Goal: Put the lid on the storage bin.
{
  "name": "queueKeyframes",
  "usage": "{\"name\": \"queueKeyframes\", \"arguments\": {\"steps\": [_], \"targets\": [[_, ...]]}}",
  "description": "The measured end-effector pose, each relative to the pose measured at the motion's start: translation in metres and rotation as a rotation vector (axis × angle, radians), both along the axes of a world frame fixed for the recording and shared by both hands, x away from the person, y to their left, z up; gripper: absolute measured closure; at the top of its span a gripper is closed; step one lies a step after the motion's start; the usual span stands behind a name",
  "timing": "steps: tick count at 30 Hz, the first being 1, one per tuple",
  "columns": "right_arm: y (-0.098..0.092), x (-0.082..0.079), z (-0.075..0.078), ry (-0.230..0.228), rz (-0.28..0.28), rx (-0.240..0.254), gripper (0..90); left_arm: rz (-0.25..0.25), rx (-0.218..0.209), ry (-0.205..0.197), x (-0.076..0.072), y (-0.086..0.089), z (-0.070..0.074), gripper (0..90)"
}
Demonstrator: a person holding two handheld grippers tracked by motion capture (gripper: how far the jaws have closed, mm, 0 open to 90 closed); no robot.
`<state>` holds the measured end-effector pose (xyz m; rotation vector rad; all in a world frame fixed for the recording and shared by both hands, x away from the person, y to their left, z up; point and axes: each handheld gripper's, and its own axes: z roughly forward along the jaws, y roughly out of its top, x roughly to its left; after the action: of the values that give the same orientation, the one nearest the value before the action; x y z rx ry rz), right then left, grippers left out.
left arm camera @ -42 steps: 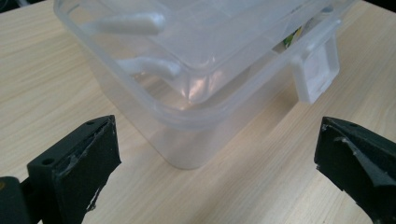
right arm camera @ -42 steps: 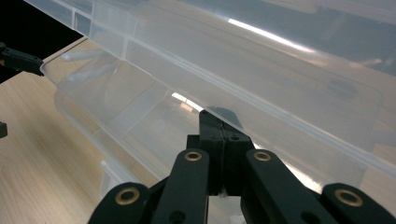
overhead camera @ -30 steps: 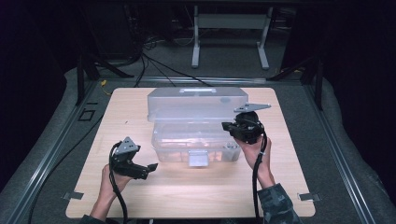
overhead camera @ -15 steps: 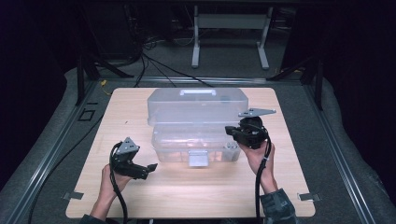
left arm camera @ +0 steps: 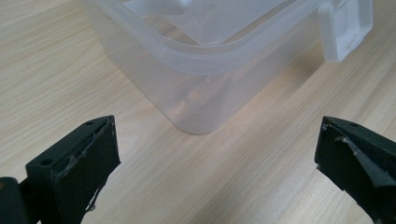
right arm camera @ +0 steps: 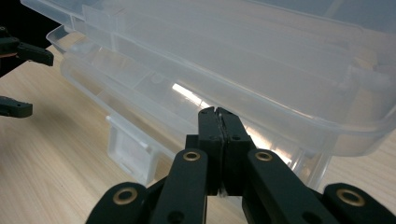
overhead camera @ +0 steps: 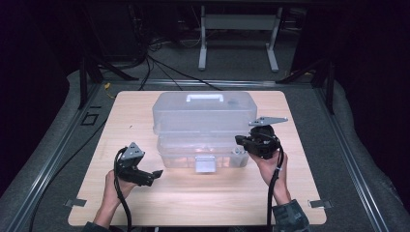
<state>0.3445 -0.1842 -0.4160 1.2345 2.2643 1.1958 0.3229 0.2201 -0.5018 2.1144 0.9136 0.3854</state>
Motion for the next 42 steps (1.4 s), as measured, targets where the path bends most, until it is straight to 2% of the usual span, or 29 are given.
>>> {"name": "queueKeyframes", "arguments": {"steps": [18,37,42], "targets": [[-0.001,-0.007,-0.013,0.023,0.011,-0.017,89.4,-0.005,0.004,0.016,0.002,0.001,-0.003,0.0],[-0.001,-0.010,-0.037,0.090,0.018,-0.035,89.7,-0.011,0.011,0.024,0.003,0.001,-0.005,0.0],[0.001,-0.010,-0.042,0.103,0.009,-0.061,89.8,-0.012,0.012,0.029,0.003,0.000,-0.005,0.0]]}}
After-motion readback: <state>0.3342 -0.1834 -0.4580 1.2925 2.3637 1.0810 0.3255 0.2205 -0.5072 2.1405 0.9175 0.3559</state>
